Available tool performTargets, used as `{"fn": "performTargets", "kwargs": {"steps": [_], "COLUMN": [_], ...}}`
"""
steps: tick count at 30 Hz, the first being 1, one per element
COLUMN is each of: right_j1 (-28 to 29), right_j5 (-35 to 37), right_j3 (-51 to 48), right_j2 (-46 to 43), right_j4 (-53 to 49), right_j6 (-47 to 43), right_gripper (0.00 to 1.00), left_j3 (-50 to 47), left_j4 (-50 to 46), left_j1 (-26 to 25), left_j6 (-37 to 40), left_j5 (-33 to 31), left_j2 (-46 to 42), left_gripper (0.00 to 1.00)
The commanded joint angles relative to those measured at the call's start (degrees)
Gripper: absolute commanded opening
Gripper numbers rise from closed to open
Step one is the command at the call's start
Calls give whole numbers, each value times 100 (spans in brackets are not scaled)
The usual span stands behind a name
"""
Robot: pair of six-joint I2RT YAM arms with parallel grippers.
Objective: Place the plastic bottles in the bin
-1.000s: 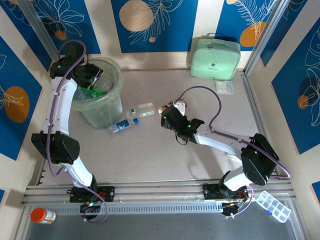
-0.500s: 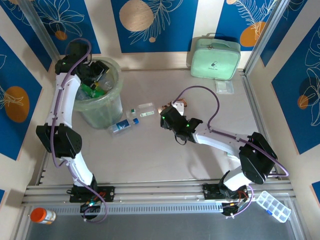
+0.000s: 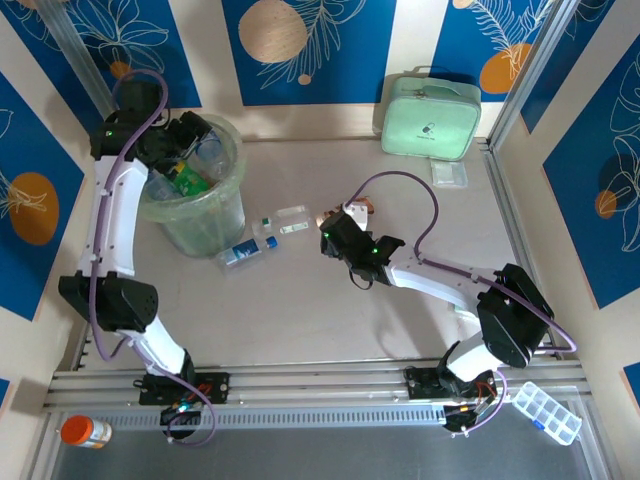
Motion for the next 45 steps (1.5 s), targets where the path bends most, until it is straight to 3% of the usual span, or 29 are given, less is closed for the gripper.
{"fn": "performTargets", "kwargs": {"steps": [1,4,9,17,23,26,31,37,45], "right_j1": [50,41,-2,-36,-249,-524,-1003,-1541,-2073], "right_j5": [237,247,154,116,-311,-619,-983,-1186,-1878], "right_j3": [133,95,69,67,34,131,586,1590,2898], "right_j2": [-19,-81,-105,-149,-206,-159,164,1007,2335], "right_j4": [-47,-21,-14,-76,-136,-426,-1185,-1801,-2153], "right_j6": [-32,-32,2,63,305,759,1727,2705,3855], "right_gripper": [68,68,68,68,68,69,73,89,99], "left_j3": [-135,-405,-1546,-4072,-6060,-7067,-7782,-8221,-8423], "left_j4": [-133,-9,647,2165,3705,4908,5672,6077,6164], "left_j1": [22,-295,-1602,-3074,-3884,-4032,-4080,-4068,-4067], "left_j6": [343,737,1298,1623,1928,2127,2146,1996,2011], "left_j5": [-189,-627,-2054,-2233,-2178,-1936,-1925,-1994,-2182], "left_j2": [-391,-893,-2126,-3773,-4314,-4455,-4539,-4637,-4951], "left_gripper": [88,83,82,75,75,76,76,75,74]}}
